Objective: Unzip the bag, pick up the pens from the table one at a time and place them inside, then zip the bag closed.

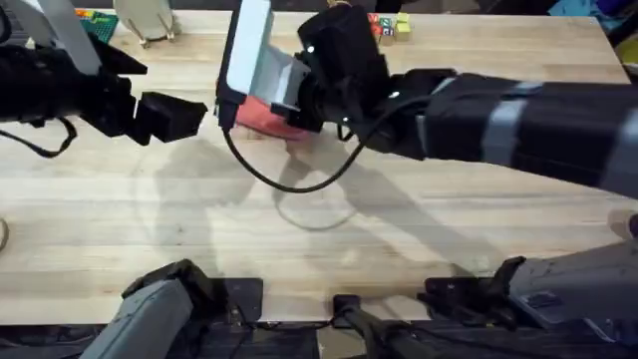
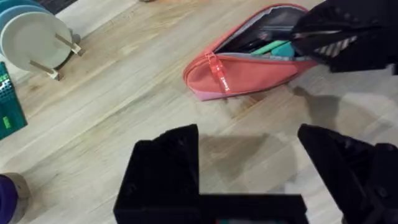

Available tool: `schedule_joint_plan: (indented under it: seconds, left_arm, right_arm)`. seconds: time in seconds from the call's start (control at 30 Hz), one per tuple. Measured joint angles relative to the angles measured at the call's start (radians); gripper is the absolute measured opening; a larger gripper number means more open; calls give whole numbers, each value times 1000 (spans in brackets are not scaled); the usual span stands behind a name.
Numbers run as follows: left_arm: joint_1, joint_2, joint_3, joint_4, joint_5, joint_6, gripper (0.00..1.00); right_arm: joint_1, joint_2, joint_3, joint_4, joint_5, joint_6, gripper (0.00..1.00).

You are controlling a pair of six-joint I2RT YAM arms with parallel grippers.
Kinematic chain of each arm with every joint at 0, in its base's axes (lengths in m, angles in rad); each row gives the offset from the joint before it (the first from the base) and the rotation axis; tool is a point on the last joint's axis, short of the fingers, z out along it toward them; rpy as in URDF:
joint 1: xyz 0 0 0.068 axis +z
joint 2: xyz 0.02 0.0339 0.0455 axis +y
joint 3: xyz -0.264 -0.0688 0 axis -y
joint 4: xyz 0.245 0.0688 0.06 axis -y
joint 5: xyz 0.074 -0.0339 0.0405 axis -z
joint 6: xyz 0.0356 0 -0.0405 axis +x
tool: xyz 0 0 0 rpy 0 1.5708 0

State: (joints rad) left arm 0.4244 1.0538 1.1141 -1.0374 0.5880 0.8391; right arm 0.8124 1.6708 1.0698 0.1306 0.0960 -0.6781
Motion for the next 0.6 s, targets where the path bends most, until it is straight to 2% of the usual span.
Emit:
schedule_joint_plan:
  seconds: [0.3, 0.6]
  left_arm:
    - [0, 0, 0, -8, 0, 0, 993]
    - [0, 0, 0, -11, 0, 0, 993]
  right_arm:
    - [-9, 114, 0, 60, -5, -34, 31]
    - [-48, 132, 0, 109, -8, -41, 31]
